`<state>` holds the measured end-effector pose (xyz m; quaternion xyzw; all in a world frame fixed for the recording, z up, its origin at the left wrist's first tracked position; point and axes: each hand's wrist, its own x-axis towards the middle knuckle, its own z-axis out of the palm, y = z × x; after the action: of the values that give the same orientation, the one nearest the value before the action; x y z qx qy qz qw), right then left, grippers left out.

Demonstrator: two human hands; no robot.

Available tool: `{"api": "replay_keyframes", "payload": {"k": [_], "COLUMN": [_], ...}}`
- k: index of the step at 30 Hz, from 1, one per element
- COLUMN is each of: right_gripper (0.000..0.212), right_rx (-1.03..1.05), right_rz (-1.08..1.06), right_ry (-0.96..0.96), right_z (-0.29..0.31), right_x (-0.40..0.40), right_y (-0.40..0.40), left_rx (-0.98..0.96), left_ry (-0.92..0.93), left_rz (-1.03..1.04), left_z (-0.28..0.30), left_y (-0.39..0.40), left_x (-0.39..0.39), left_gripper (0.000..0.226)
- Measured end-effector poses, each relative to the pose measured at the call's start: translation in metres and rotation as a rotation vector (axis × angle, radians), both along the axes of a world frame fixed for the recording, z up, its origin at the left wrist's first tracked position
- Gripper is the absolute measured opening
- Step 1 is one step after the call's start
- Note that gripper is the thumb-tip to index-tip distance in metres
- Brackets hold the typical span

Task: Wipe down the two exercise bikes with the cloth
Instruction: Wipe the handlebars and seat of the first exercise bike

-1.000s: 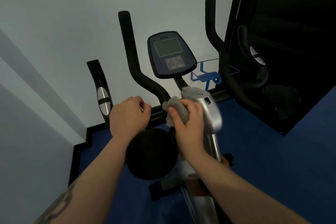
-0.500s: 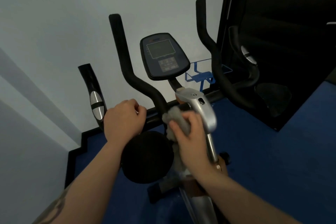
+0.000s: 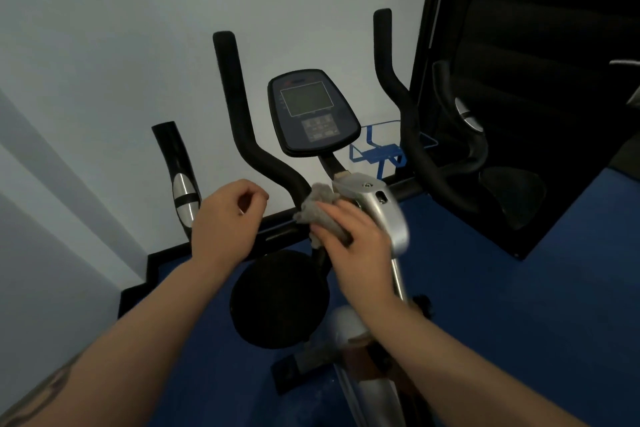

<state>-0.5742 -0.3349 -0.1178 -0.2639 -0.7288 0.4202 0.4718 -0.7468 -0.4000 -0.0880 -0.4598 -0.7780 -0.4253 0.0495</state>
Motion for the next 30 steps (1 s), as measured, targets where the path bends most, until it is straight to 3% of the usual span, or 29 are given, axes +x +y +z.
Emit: {"api": "replay_keyframes", "payload": {"k": [2, 7, 10, 15, 19, 22, 26, 30], "right_gripper": [0.036, 0.025, 0.025, 0.028, 0.018, 0.026, 0.025, 0.024], "right_rx": [-0.001, 0.18, 0.112, 0.089, 0.116, 0.07, 0.176, 0.265], "right_rz": [0.011, -0.023, 0.034, -0.058, 0.005, 0.06, -0.02, -0.034], "right_ry": [-0.01, -0.258, -0.223, -0.15, -0.209, -0.246, -0.228, -0.275], "right_z": [0.002, 0.039, 0.042, 0.018, 0.046, 0.055, 0.034, 0.046], "right_x": [0.0, -0.045, -0.053, -0.033, -0.074, -0.086, -0.061, -0.087], "right_y": [0.005, 0.034, 0.043, 0.036, 0.055, 0.06, 0.051, 0.053], "left_rx": [0.032, -0.183, -0.315, -0.155, -0.163, -0.17, -0.155, -0.152], "left_ry": [-0.035, 0.291, 0.417, 0.373, 0.398, 0.399, 0.387, 0.389], "left_rz": [-0.02, -0.012, -0.08, -0.067, -0.05, -0.033, -0.033, -0.027], "left_z": [0.007, 0.024, 0.023, 0.013, 0.012, 0.014, 0.013, 0.012], "left_y": [-0.001, -0.004, -0.004, -0.003, -0.002, -0.002, -0.002, -0.002], "left_x": [-0.006, -0.043, -0.055, -0.055, -0.056, -0.052, -0.053, -0.054], "left_gripper": [0.017, 0.013, 0.013, 0.012, 0.011, 0.011, 0.012, 0.012]}}
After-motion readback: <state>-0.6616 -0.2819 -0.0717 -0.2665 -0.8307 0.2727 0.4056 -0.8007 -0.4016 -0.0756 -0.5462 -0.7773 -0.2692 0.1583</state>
